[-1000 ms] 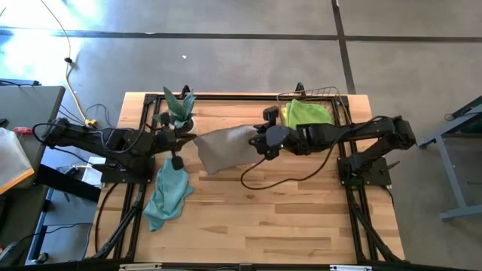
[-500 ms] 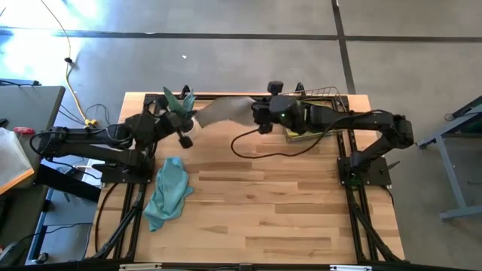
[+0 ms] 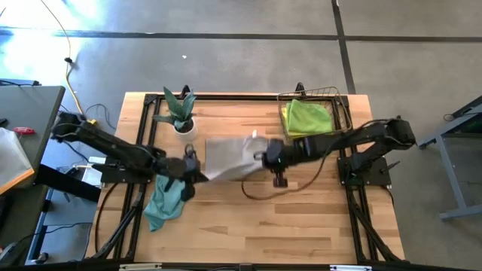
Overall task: Fold microfiber towels
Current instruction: Fold the gray towel
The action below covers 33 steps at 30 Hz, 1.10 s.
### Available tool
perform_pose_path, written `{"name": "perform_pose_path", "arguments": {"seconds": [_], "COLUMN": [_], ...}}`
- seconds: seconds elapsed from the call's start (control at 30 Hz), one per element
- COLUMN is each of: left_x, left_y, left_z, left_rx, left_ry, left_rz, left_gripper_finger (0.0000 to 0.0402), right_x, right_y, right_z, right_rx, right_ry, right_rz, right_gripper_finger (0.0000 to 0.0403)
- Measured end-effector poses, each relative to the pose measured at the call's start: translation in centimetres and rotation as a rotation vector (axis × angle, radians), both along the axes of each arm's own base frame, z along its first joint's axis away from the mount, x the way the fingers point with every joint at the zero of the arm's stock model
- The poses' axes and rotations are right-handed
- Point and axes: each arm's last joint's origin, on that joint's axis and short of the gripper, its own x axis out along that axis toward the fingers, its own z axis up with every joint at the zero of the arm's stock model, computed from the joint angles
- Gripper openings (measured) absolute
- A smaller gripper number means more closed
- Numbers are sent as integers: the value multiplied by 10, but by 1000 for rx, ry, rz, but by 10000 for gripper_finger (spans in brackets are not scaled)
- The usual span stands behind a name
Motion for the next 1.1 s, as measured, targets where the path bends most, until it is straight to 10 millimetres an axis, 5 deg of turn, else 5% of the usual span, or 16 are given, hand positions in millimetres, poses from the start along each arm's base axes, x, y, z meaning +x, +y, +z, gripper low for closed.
{"name": "perform_pose_path", "arguments": {"seconds": [0.2,0.43,1.1], "left_x": [21,32,28], "left_y": [-34,-44,14], "left_z": [-21,-40,-52], "left_rx": [-144,-218,143], "left_ry": [-9,35,196], "left_rz": [-54,-58,153], "left_gripper_finger": [0,0,0], "right_x": [-16,-21,-12], "right_y": [37,60,-7], "right_z": [-42,-50,-51], "right_rx": [52,106,-58], "right_ry": [-30,-95,-92], "right_rz": [64,152,-88], "right_gripper_finger": [0,0,9]}}
